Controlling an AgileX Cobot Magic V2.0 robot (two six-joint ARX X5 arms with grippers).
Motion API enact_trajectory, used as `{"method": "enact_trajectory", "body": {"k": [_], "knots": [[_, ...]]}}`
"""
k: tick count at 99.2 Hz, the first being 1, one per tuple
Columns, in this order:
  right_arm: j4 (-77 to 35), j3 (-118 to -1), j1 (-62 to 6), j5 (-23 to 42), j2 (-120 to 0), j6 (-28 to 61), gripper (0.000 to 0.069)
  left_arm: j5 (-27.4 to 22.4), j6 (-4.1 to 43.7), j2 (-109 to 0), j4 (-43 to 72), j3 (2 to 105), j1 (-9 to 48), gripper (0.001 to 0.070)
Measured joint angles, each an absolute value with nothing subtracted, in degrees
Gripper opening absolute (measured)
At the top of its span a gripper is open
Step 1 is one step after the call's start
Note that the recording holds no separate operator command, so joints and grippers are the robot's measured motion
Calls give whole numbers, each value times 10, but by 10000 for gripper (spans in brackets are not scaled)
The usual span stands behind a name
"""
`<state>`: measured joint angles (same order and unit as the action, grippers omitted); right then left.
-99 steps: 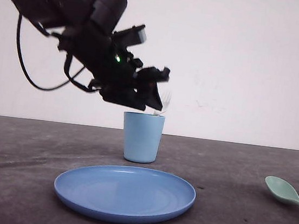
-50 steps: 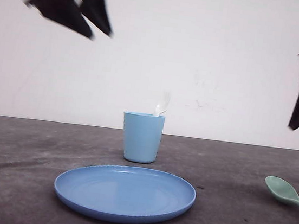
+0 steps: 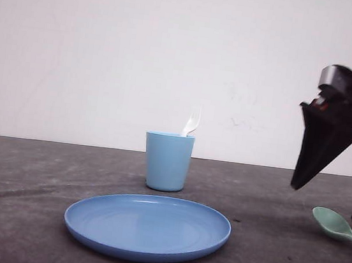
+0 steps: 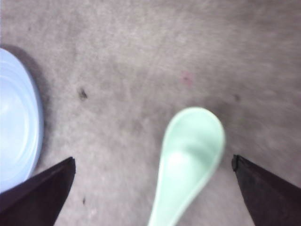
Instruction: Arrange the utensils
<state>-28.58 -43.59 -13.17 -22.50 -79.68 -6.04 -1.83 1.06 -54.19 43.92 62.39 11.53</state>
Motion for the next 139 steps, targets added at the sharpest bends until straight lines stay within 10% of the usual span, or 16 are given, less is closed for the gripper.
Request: {"method": "enact_trajectory", "body": {"k": [25,50,78,139], "knots": [[-266,-436,-156,-224,-827,-66,654,1,11,-486,489,624,106,246],[-264,-436,-165,-193,-830,-70,245,1,11,-457,502,624,106,246],[-267,-436,-165,-175,-830,-73,64,1,11,-454,515,624,106,246],[-160,-565,-196,-247,-824,-94,17,1,11,-454,519,624,106,246]]}}
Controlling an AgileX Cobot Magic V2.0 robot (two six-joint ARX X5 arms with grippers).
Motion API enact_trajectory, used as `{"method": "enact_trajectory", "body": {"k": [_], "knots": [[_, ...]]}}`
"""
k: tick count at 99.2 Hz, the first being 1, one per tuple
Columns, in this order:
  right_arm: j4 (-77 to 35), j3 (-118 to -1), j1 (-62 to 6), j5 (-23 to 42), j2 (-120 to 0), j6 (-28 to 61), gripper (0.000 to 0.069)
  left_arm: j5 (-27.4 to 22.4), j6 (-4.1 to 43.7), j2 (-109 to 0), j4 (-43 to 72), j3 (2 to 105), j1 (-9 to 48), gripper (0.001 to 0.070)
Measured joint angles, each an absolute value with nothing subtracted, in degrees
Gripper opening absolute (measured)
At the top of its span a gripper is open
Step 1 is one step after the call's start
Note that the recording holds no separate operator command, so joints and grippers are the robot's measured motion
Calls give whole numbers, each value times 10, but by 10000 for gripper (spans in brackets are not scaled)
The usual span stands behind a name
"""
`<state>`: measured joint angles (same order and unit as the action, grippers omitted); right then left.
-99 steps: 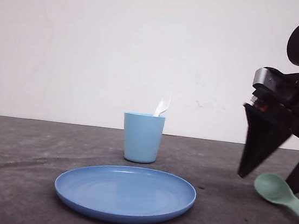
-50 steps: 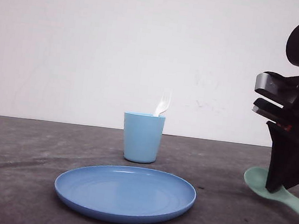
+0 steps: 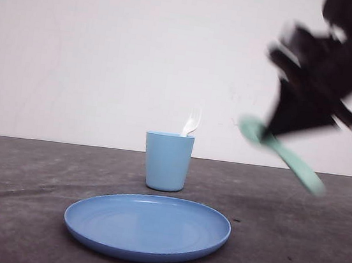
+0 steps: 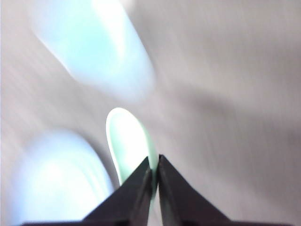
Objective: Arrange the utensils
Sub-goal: 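Lift the green spoon with the right gripper over the blue cup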
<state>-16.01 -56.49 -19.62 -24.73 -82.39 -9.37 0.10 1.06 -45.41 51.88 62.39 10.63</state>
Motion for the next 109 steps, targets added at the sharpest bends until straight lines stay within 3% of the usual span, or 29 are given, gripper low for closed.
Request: {"method": "enact_trajectory", "body": {"k": [16,36,63,83,109], "knots": [[-36,-598,-234,-243,-821,-95,17,1,11,-454,519,624,106,246],[124,-598,-280,-178,-826,-91,17,1,11,-454,519,624,106,246],[293,-598,-318,-148,-902,-20,17,1,11,-454,519,624,106,246],[369,-598,-329,-147,-956,56,17,1,11,-454,519,624,106,246],[371,-598,-330,-131,-1027,124,17,1,11,-454,530,624,106,246]]}}
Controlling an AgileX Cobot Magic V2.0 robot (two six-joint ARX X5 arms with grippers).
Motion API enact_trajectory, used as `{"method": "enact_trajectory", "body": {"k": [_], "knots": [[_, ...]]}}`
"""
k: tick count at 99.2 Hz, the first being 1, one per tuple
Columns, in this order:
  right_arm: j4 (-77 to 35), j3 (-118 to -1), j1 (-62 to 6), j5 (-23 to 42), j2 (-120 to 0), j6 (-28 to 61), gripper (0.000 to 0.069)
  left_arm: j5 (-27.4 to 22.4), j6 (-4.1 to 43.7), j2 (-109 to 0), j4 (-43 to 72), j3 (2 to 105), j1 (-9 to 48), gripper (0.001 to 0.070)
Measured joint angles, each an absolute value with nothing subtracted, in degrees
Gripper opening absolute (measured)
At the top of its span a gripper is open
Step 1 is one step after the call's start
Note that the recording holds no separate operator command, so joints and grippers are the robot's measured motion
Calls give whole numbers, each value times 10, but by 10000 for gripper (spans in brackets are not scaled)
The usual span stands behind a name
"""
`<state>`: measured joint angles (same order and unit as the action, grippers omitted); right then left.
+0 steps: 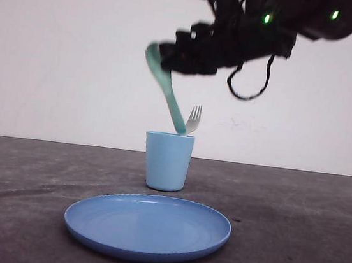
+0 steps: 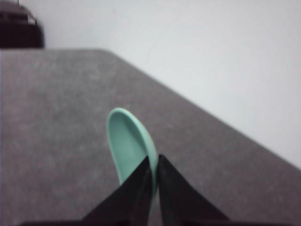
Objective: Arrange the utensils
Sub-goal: 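Lift the green spoon with the right gripper over the blue cup, then lower the spoon handle into the cup and open the right gripper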
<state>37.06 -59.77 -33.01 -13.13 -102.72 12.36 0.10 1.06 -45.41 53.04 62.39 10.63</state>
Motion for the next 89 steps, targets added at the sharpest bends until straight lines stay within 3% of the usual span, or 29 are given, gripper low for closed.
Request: {"method": "enact_trajectory", "body": {"k": [65,73,89], "knots": [[358,-598,-330,-131,-1081,135,23,1,11,-454,536,624,106,246],[358,-598,-330,-131,-1081,136,66,1,11,-454,536,624,106,246],[358,-598,-330,-131,-1080,135,219,1,11,-454,536,624,106,246]]}}
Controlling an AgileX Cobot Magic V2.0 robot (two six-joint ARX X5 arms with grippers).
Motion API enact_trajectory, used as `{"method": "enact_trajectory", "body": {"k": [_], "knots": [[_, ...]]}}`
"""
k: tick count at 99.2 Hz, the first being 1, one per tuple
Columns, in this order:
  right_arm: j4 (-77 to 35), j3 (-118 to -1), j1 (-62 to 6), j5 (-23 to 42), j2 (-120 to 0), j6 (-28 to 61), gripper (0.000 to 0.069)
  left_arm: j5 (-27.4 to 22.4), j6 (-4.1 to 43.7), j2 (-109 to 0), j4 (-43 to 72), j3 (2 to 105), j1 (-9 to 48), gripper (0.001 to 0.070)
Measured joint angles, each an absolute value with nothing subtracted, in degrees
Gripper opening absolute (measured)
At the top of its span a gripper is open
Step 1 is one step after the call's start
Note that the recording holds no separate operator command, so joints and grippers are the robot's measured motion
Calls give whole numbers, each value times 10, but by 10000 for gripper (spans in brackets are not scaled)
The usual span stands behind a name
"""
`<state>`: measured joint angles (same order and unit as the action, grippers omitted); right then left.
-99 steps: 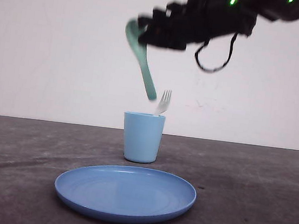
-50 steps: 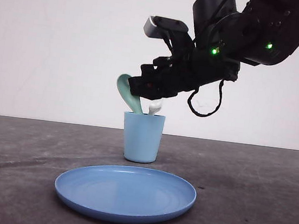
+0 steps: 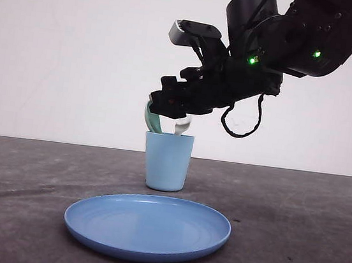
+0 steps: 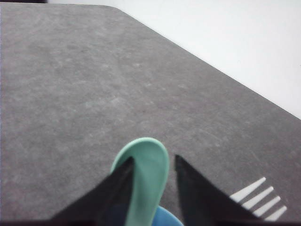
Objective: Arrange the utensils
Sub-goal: 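Lower the spoon handle into the cup and open the right gripper, then bring the right gripper down around the rim of the blue cup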
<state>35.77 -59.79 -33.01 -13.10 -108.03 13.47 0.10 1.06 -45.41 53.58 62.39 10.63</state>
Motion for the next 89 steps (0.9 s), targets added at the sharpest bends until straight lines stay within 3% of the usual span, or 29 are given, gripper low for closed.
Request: {"method": "enact_trajectory", "body": {"k": [10,31,89], "knots": [[350,-598,-330,-131,-1072,130,276,1,11,-454,536,624,106,246],[283,-598,-332,-131,-994,126,290,1,11,-454,536,624,106,246],[-188,-598,-325,-130,-654,39,290,1,8,-454,533,624,106,246]]}}
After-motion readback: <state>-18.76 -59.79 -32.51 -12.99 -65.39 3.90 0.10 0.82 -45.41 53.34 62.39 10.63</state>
